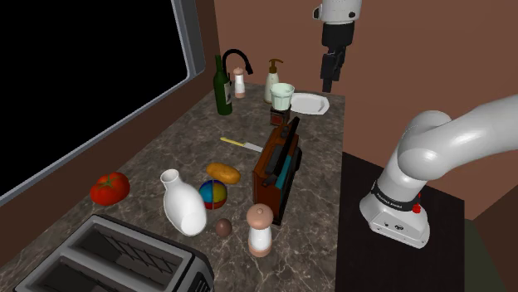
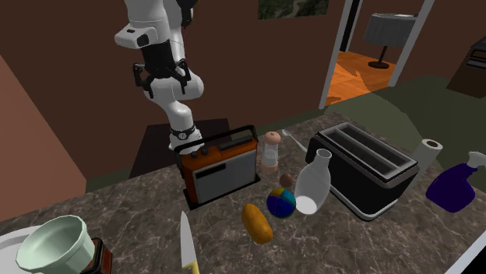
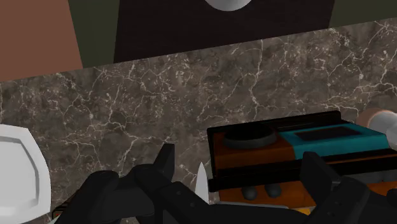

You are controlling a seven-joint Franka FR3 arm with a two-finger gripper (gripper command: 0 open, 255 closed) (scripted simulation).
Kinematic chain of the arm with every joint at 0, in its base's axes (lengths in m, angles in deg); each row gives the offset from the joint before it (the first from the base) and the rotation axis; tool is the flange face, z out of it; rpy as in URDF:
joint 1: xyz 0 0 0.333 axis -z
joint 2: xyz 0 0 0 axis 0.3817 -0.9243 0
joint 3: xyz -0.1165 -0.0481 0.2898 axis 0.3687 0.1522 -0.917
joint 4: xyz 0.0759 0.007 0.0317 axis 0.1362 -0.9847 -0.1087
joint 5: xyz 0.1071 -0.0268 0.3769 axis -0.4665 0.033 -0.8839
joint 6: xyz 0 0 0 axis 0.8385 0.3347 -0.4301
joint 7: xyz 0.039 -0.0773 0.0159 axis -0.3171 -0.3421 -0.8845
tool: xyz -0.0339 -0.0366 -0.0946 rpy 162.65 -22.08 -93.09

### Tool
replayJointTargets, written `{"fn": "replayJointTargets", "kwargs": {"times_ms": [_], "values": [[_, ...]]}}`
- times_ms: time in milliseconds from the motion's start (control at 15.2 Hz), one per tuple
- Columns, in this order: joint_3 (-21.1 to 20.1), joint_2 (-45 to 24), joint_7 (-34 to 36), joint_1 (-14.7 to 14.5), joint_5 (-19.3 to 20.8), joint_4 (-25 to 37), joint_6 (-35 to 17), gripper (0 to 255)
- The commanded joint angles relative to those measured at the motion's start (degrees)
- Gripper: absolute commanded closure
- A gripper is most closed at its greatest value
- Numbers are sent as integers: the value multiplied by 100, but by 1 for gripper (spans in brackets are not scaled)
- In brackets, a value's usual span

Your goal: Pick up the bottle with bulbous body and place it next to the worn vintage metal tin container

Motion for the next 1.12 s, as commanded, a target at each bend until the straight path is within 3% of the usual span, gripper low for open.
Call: {"fn": "replayJointTargets", "kwargs": {"times_ms": [0, 594, 1056], "values": [[0, 0, 0, 0, 0, 0, 0, 0], [-1125, -1025, 1166, -263, -578, 382, -749, 0], [-1978, -2160, 2111, -343, -647, 1062, -1280, 0]]}}
